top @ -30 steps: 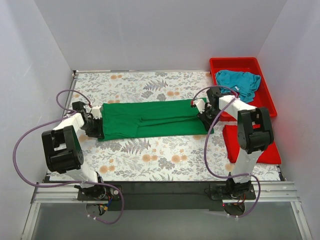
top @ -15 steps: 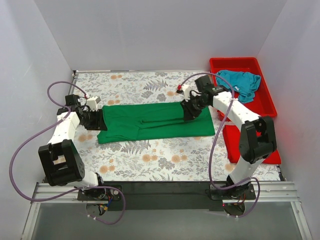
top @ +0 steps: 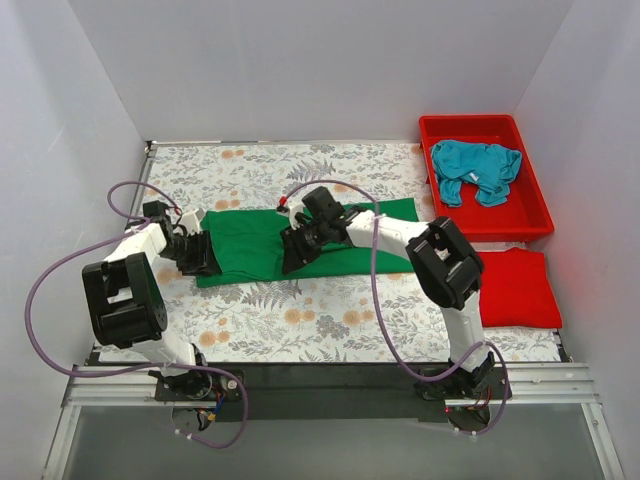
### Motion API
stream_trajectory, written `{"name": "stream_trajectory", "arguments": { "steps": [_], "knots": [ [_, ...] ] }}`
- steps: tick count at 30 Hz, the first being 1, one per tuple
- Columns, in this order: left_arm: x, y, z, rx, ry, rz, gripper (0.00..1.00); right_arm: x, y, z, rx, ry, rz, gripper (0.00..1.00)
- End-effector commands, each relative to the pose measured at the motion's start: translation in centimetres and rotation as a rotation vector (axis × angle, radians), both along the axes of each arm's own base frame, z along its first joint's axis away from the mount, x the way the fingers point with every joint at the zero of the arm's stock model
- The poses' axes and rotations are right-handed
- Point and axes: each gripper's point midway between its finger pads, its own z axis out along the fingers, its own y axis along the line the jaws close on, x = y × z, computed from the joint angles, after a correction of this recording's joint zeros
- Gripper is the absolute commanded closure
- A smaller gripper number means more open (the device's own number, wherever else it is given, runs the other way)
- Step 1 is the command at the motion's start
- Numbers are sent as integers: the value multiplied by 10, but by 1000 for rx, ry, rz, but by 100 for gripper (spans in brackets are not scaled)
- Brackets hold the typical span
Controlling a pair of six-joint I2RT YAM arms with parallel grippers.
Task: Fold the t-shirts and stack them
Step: Fold the tshirt
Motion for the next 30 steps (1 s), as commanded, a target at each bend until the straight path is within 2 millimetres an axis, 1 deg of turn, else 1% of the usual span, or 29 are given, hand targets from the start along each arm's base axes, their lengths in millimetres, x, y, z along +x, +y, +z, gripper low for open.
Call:
{"name": "stream_trajectory", "arguments": {
  "steps": [1,2,4,5,7,8,10,11,14,16,20,25,30],
  "knots": [
    [9,7,-1,35,-31,24,61,8,44,34,142,16,-36,55],
    [10,7,-2,36,-30,26,61,3,49,24,129,32,-33,55],
    [11,6,-2,23,-30,23,61,1,54,19,133,66,-38,54],
    [12,5,-2,16,-28,24,61,-2,57,12,123,85,-36,55],
    [14,5,-3,17,-29,26,61,-7,60,6,124,117,-41,54],
    [13,5,-3,17,-27,26,61,-11,60,0,113,132,-41,54],
    [13,6,-4,20,-28,24,61,-17,61,-6,101,160,-43,54],
    [13,6,-6,20,-23,24,62,-17,65,-7,116,153,-41,54],
    [12,6,-7,20,-23,23,61,-20,68,-12,114,172,-44,53],
    [11,6,-9,22,-20,23,61,-22,70,-12,119,180,-39,53],
    [12,7,-13,25,-9,37,61,-25,68,-21,106,209,-50,55],
    [15,6,-14,20,-8,34,62,-32,59,-36,68,247,-67,57],
    [16,6,-12,20,-14,34,65,-36,53,-39,53,263,-81,55]
  ]
}}
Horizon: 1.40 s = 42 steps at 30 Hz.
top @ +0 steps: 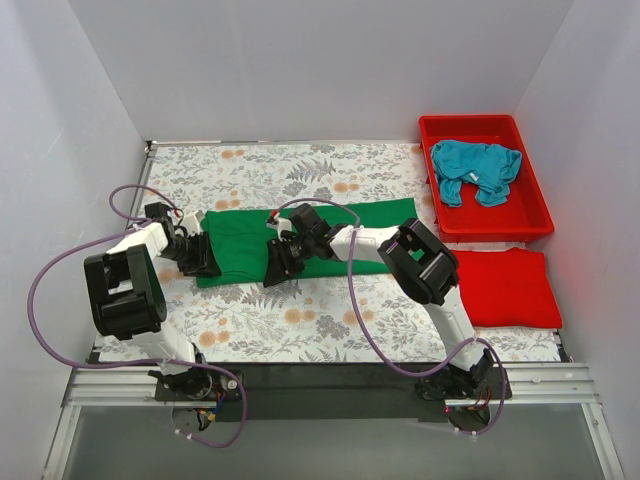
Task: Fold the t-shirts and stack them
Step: Fold the tshirt
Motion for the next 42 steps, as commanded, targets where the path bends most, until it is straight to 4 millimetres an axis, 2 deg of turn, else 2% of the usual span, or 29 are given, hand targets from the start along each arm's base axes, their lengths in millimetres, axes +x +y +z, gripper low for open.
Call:
{"name": "stream_trajectory", "arguments": {
  "steps": [1,6,9,15,19,21,22,24,25,27,30,37,42],
  "knots": [
    [8,2,5,11,-34,1,66,-5,-3,-3,-16,13,-16,54],
    [9,0,6,4,-37,-4,72,-1,1,-1,-9,14,-23,52],
    [10,1,7,5,-39,-5,76,1,4,-4,-7,23,-21,56],
    [14,2,11,10,-48,-3,82,0,2,-8,-13,36,-27,75],
    [14,3,11,13,-48,-4,87,0,1,-5,-9,36,-28,97],
    [15,3,12,16,-52,-3,87,0,-5,0,-23,36,-59,90],
    [15,3,13,16,-53,-3,87,2,-8,10,-19,24,-83,73],
    [15,3,13,16,-52,-3,88,-1,-20,4,-58,34,-122,61],
    [16,3,14,15,-55,-5,88,-1,-20,6,-58,35,-136,48],
    [15,3,13,16,-53,-2,88,4,-20,4,-69,26,-161,42],
    [16,2,13,12,-53,0,88,9,-14,1,-71,37,-175,43],
    [18,3,17,17,-62,2,87,13,-11,-22,-106,72,-207,52],
    [15,3,14,12,-56,3,87,14,-6,-26,-99,97,-217,53]
  ]
}}
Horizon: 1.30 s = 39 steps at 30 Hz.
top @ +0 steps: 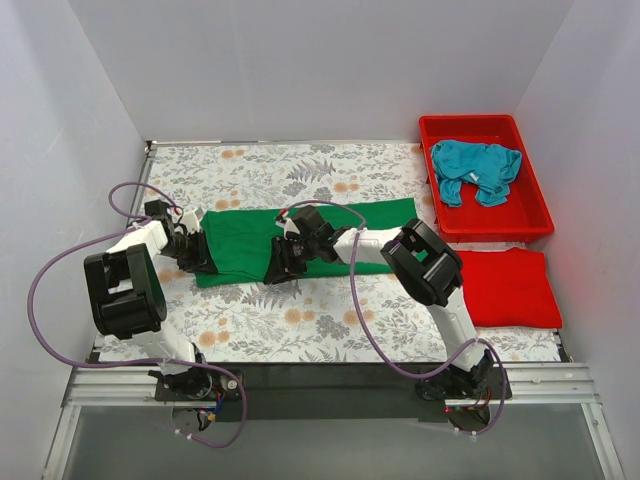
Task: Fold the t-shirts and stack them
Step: Fold the tshirt
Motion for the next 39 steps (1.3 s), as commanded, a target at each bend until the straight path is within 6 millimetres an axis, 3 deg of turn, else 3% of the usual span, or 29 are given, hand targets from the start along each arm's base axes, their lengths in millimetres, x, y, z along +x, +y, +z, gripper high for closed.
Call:
{"name": "stream_trajectory", "arguments": {
  "steps": [1,5,9,17,23,29,33,39],
  "knots": [
    [10,1,10,11,-48,-3,87,8,0,-25,-51,8,-43,53],
    [9,1,9,10,-43,-3,87,11,4,-22,-39,5,-46,54],
    [10,1,12,11,-45,-6,88,8,3,-21,-36,13,-41,64],
    [25,4,41,17,-113,-17,98,18,6,9,21,-54,-24,98],
    [41,0,57,-17,-146,-19,100,50,7,39,84,-139,-45,99],
    [65,-3,67,-74,-176,-19,100,65,9,55,139,-161,-34,99],
    [80,-3,69,-90,-186,-21,100,65,12,59,175,-146,-16,99],
    [108,-6,71,-134,-211,-3,100,84,13,49,186,-149,-37,99]
  ]
}}
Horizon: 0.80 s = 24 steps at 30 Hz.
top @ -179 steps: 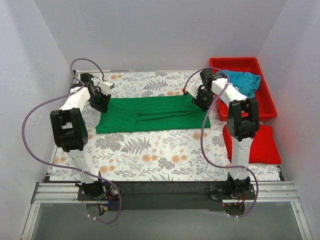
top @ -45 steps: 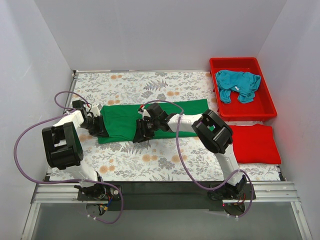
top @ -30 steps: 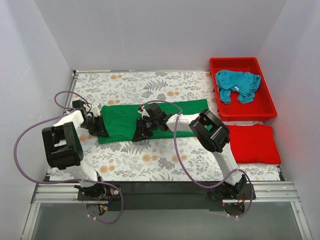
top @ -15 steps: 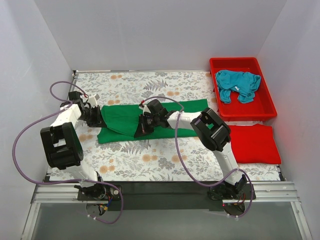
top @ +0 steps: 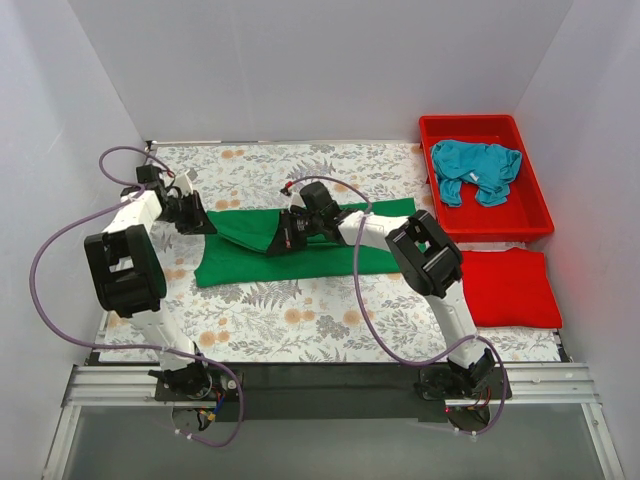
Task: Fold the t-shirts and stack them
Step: Fold the tshirt
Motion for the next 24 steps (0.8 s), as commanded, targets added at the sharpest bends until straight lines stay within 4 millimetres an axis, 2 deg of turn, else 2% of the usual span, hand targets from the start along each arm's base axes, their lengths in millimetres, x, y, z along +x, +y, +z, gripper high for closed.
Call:
{"name": "stream_trajectory", "arguments": {
  "steps": [1,6,10,14,21,24],
  "knots": [
    [25,-3,15,-36,-66,6,100,20,9,14,65,-53,4,99],
    [47,-2,8,-62,-63,31,100,37,4,6,59,-73,-22,99],
    [57,-5,4,-84,-57,33,100,52,-5,-2,52,-74,-47,98],
    [68,-8,3,-103,-66,34,100,63,-9,-4,53,-78,-70,91],
    [92,-22,12,-174,-95,38,89,84,-18,-3,48,-110,-126,73],
    [100,-21,15,-164,-102,50,79,96,-29,2,43,-129,-160,61]
  ]
}}
